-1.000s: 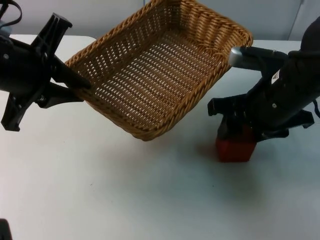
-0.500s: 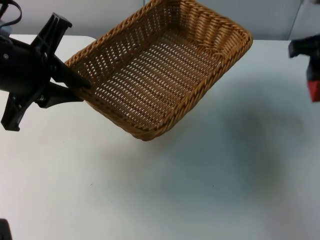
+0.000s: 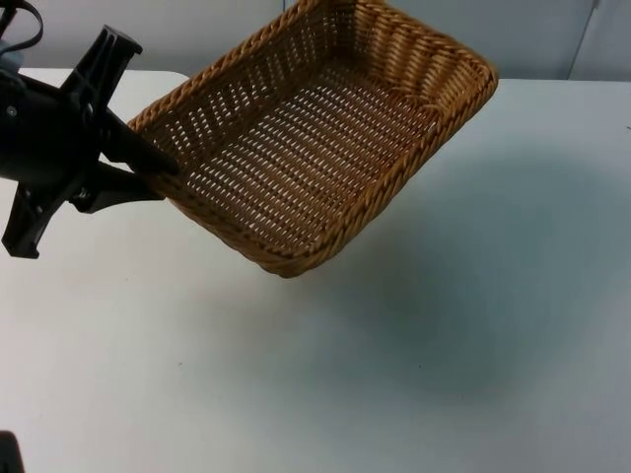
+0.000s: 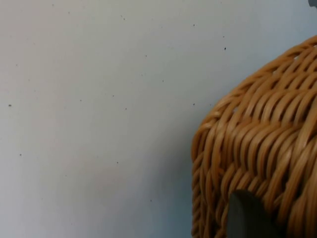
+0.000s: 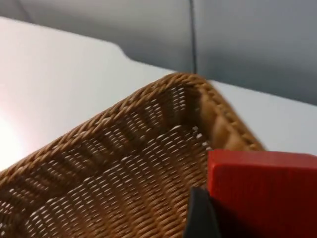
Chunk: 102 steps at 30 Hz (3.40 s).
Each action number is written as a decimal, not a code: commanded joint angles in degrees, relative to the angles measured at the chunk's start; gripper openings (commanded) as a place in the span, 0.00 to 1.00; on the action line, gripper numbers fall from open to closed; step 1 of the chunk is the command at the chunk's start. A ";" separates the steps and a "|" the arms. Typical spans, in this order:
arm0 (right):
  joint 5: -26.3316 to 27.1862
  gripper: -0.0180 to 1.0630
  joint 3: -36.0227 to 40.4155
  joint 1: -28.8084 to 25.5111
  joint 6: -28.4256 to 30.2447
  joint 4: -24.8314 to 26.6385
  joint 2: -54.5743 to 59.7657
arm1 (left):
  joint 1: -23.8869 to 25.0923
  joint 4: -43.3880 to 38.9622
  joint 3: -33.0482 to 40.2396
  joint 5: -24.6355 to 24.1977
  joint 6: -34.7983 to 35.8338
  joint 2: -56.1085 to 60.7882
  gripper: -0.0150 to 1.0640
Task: Pick up the basket with the left hand and place the cube into the basket with the right hand.
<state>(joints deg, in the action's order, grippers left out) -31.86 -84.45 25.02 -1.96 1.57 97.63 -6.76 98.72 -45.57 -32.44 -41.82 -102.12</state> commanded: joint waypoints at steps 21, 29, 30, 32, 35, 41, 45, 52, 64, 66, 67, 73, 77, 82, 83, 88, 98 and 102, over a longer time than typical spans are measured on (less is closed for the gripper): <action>1.33 0.26 -0.48 5.39 10.60 6.06 15.25 | -0.22 1.23 -0.58 -1.89 0.27 0.82 0.01; -3.47 0.99 -7.81 3.93 12.22 1.39 13.01 | -0.22 1.23 -0.58 -1.89 0.27 0.82 0.01; -4.37 0.98 -8.86 3.14 12.22 1.39 12.20 | -0.22 1.23 -0.58 -1.89 0.27 0.82 0.01; -5.17 0.94 -9.90 2.24 12.22 1.39 11.31 | -0.22 1.23 -0.58 -1.89 0.27 0.82 0.01; -7.26 0.33 -10.68 -0.80 10.56 -0.20 8.18 | -0.22 1.23 -0.58 -1.89 0.27 0.82 0.01; -10.11 0.04 -8.06 -4.71 -3.85 -13.45 2.52 | -0.22 1.23 -0.58 -1.89 0.27 0.82 0.01; -4.99 0.01 3.06 -10.06 -10.50 -15.13 -8.45 | -0.22 1.23 -0.58 -1.89 0.27 0.82 0.01; 3.52 0.01 20.46 -18.43 -11.65 -12.60 -25.03 | -0.22 1.23 -0.58 -1.89 0.27 0.82 0.01; 0.34 0.01 26.36 -22.68 -11.56 -14.27 -39.66 | -0.22 1.23 -0.58 -1.78 0.27 0.82 0.01; -0.47 0.01 26.36 -22.68 -11.56 -14.35 -39.66 | -0.22 1.23 -0.58 -1.78 0.27 0.82 0.01; -0.90 0.01 26.36 -22.68 -11.56 -14.35 -39.56 | -0.22 1.23 -0.58 -1.78 0.27 0.82 0.01; -2.57 0.01 26.36 -22.68 -10.98 -14.35 -39.56 | -0.22 1.23 -0.58 -1.78 0.27 0.82 0.01; -3.43 0.01 26.36 -22.68 -10.98 -14.35 -39.56 | -0.22 1.23 -0.58 -1.78 0.27 0.82 0.01; -3.54 0.01 26.36 -22.54 -10.98 -14.35 -39.56 | -0.22 1.23 -0.58 -1.43 -1.74 0.82 0.01; -3.54 0.01 26.36 -22.54 -10.98 -14.24 -39.56 | -0.34 1.23 -0.58 -0.47 -3.05 0.82 0.01; -3.54 0.01 26.36 -22.54 -10.67 -14.23 -39.56 | -0.35 -0.75 -0.47 4.02 -4.55 0.71 0.01; -3.54 0.01 26.36 -22.54 -9.85 -14.23 -39.56 | -0.35 0.09 -0.47 -3.93 -4.55 -9.82 0.15; -3.54 0.01 26.36 -22.54 -9.85 -14.23 -39.56 | -0.35 1.23 -1.05 -11.42 -6.25 -14.76 0.50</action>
<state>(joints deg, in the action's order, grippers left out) -35.65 -58.34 2.75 -12.23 -12.39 58.25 -6.76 98.90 -45.64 -37.83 -46.90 -114.53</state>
